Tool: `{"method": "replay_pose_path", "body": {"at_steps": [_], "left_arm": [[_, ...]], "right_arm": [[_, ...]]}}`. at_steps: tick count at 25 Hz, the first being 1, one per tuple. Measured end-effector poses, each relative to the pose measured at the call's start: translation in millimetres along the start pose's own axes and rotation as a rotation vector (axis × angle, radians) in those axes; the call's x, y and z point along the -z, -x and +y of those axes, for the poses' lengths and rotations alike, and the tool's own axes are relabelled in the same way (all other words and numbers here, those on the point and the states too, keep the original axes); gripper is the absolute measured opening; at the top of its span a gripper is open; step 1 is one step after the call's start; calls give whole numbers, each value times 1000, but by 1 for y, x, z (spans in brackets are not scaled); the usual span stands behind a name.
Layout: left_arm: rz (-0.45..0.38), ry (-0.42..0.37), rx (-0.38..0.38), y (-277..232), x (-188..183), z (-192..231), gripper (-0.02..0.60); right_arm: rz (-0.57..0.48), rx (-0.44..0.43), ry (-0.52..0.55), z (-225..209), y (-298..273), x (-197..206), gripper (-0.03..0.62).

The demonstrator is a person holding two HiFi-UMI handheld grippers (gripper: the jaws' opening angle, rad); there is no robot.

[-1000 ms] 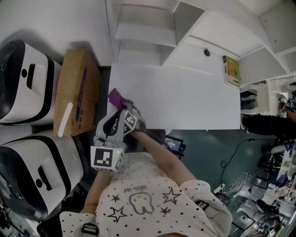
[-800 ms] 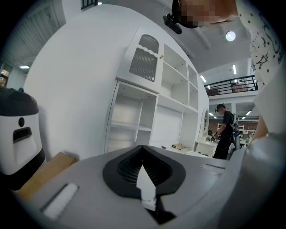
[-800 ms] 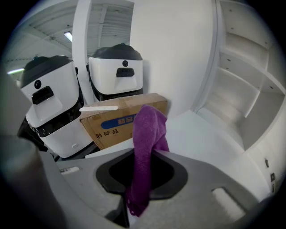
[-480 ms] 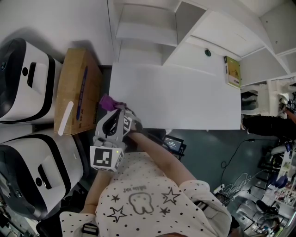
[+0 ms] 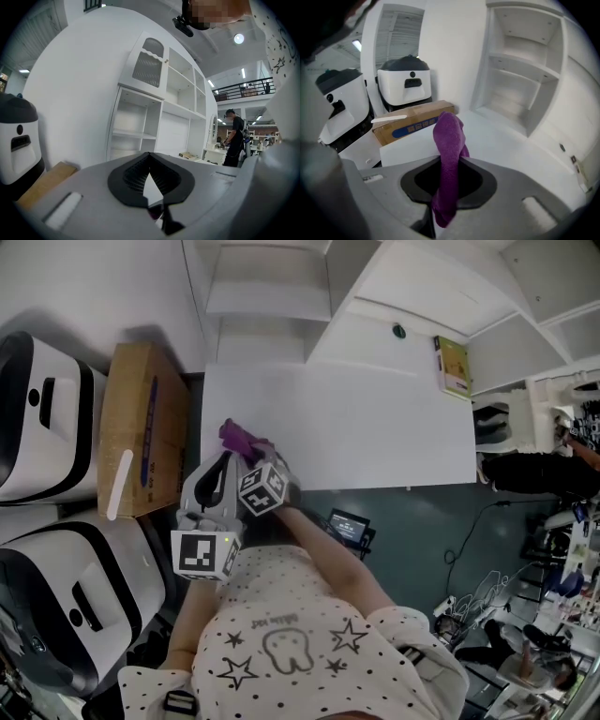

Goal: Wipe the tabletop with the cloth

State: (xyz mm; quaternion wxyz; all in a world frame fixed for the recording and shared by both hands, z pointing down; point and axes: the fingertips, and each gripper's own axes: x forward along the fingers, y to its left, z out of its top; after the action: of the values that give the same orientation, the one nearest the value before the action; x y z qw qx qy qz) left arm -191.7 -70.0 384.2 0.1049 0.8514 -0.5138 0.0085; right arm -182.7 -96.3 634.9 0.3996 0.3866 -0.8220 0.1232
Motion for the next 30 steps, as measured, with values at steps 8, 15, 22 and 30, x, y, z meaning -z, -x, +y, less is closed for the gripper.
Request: {"method": "replay_pose_path", "body": {"at_steps": [8,15,22,30], "left_arm": [[12,7,42,-2,7,-40,-5],[22,17,37,22,15,-87,-5],[7,15,19,46,34,-106,-5],[12,13,-24,60,30,-104,-5]], "right_arm": [[-57,234,-409,-121,94,87,69],[-322,137,-645,-143,171,110,75],[-289,250,-564,-151,192,136,75],[-30,365,-596,-174,150,209,74]]}}
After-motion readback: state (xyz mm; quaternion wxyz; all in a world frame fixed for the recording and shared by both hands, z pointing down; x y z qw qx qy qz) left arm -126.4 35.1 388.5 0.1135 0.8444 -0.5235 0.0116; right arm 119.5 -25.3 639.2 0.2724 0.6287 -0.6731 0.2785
